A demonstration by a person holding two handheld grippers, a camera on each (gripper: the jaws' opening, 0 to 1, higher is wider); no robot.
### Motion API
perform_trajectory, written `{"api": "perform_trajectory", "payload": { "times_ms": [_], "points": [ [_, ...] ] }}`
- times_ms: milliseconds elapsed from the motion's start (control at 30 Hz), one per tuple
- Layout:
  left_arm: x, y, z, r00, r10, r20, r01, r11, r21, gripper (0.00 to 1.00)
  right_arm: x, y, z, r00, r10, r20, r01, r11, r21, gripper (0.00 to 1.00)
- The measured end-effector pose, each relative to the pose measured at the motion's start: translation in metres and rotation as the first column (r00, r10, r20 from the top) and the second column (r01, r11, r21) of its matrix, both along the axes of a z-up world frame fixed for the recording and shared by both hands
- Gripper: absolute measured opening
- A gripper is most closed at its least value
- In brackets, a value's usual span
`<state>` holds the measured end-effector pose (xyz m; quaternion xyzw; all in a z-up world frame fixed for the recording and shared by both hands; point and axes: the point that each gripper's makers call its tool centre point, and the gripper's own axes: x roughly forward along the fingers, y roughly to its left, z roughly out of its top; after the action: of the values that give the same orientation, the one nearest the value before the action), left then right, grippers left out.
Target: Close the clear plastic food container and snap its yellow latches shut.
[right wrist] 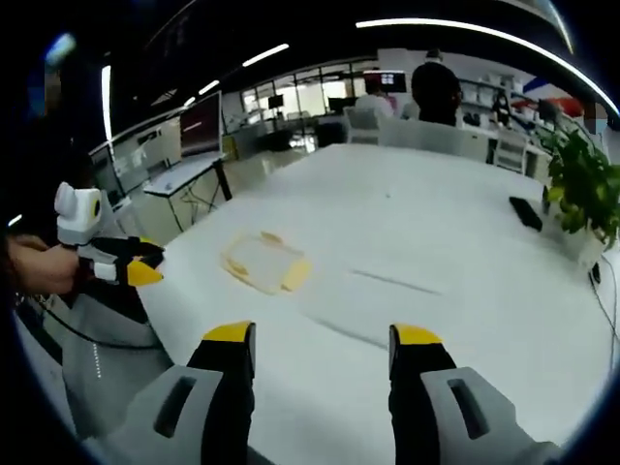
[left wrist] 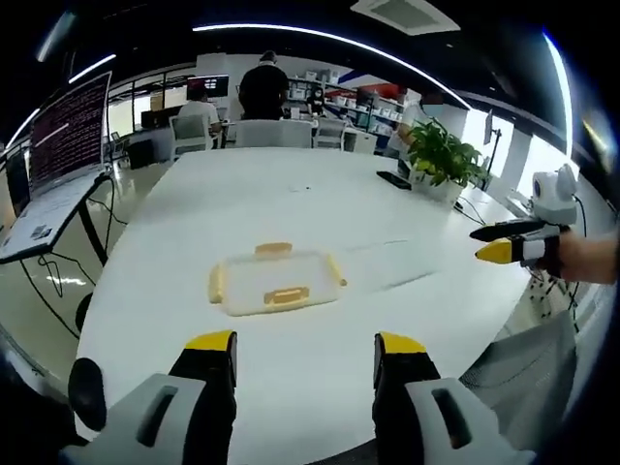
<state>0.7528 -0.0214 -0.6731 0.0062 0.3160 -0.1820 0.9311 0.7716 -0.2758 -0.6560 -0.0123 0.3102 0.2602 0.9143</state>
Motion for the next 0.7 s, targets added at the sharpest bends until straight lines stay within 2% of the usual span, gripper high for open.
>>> {"api": "perform_trajectory", "payload": {
  "times_ms": [267, 467, 567, 700],
  "points": [
    [0.02, 0.012, -0.004, 0.999, -0.038, -0.002, 0.038, 0.999, 0.024, 0.51, 0.014, 0.011, -0.001, 0.999, 0.038, -0.012, -0.038, 0.999, -0.011, 0.53],
    [0.036, 0.019, 0.001, 0.997, -0.074, 0.018, 0.072, 0.995, 0.074, 0.51, 0.029, 0.019, 0.003, 0.998, 0.062, -0.011, -0.062, 0.998, -0.018, 0.53],
    [0.045, 0.021, 0.003, 0.996, -0.088, 0.025, 0.086, 0.994, 0.07, 0.51, 0.036, 0.025, 0.006, 0.997, 0.079, -0.004, -0.079, 0.997, -0.019, 0.53],
    [0.052, 0.016, 0.002, 0.984, -0.176, 0.018, 0.173, 0.978, 0.119, 0.51, 0.045, 0.034, 0.008, 0.994, 0.105, 0.007, -0.105, 0.994, -0.026, 0.52]
  ]
}}
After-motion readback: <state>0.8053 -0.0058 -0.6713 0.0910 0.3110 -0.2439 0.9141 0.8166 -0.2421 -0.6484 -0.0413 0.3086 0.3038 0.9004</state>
